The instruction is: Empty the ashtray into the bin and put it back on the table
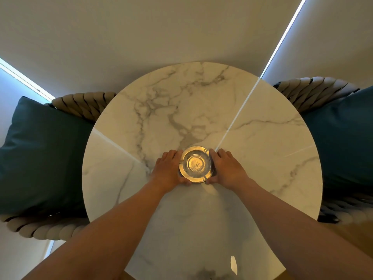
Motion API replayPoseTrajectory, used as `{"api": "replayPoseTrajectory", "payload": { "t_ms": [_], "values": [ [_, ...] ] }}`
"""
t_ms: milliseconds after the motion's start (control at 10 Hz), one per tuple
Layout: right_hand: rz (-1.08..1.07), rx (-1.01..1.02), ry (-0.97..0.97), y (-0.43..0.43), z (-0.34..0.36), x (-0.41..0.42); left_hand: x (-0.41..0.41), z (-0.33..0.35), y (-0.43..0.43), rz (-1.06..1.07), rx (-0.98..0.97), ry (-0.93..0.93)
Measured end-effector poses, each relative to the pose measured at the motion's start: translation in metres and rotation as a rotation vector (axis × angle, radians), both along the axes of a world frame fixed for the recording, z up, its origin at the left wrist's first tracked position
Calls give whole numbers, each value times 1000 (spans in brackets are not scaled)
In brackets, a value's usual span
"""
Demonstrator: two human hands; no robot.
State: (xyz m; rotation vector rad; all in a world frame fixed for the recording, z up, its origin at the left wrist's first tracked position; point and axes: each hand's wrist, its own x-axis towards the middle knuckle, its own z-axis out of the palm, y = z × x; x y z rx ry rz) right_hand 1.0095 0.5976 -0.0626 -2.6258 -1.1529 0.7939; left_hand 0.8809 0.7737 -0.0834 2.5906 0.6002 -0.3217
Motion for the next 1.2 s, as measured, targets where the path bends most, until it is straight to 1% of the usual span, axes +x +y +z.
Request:
{"api": "replayPoseTrajectory", "payload": {
  "t_ms": [400, 900, 1100, 1200],
  "values": [
    [11, -15, -6, 1, -1, -1, 0, 2, -2, 26, -26, -3],
    [-5, -12, -10, -3, -2, -2, 0, 2, -3, 7, -3, 4],
    [-20, -34, 18, -5, -1, -2, -4, 1, -4, 14, -11, -4],
    [-48, -37, 33, -9, 1, -5, -9, 1, -8, 55, -25, -19]
  ]
}}
